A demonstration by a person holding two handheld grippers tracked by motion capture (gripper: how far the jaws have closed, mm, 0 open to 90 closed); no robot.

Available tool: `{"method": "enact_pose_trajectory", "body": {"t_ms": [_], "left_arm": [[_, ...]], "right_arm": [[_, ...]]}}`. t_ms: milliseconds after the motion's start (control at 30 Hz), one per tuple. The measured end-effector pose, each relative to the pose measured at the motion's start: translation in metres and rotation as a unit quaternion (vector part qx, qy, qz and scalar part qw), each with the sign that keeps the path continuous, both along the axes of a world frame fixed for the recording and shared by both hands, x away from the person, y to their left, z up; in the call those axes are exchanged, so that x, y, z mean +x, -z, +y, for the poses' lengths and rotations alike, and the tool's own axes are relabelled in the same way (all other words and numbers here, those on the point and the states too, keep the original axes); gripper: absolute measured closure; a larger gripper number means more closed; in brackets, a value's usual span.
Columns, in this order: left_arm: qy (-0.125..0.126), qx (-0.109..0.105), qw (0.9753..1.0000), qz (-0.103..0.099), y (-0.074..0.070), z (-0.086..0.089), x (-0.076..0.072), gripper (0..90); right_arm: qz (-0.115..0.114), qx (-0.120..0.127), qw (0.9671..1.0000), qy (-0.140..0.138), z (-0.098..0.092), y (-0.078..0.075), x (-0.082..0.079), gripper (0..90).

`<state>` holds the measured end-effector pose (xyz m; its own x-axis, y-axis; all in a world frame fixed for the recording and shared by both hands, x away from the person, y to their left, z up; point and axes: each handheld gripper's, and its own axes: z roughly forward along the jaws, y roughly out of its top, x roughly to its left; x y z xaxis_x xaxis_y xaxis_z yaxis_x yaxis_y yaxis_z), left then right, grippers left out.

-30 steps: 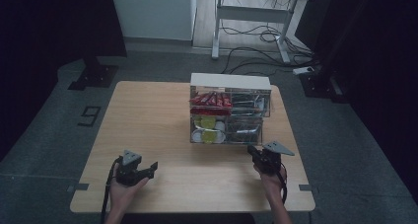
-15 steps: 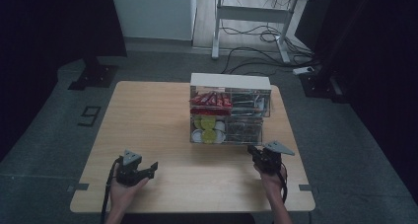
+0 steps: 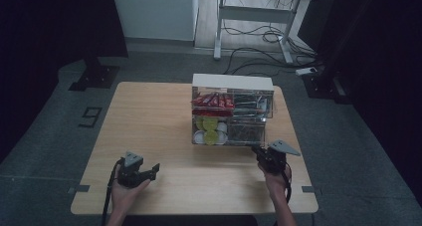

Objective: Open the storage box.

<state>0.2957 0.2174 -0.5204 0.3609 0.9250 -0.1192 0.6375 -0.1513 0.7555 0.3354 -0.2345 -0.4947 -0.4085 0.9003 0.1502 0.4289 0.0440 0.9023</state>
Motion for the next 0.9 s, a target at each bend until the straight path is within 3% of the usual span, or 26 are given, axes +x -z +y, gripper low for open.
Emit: {"method": "enact_pose_trajectory", "body": {"t_ms": [700, 900], "left_arm": [[-0.001, 0.001, 1.0000, 0.000, 0.000, 0.000, 0.000, 29.1], [-0.001, 0.002, 1.0000, 0.001, 0.000, 0.000, 0.000, 29.1]], "right_arm": [[-0.017, 0.015, 0.9997, 0.006, -0.003, -0.015, 0.007, 88.8], [-0.013, 0.023, 0.9996, 0.006, -0.003, -0.016, 0.014, 88.8]]}}
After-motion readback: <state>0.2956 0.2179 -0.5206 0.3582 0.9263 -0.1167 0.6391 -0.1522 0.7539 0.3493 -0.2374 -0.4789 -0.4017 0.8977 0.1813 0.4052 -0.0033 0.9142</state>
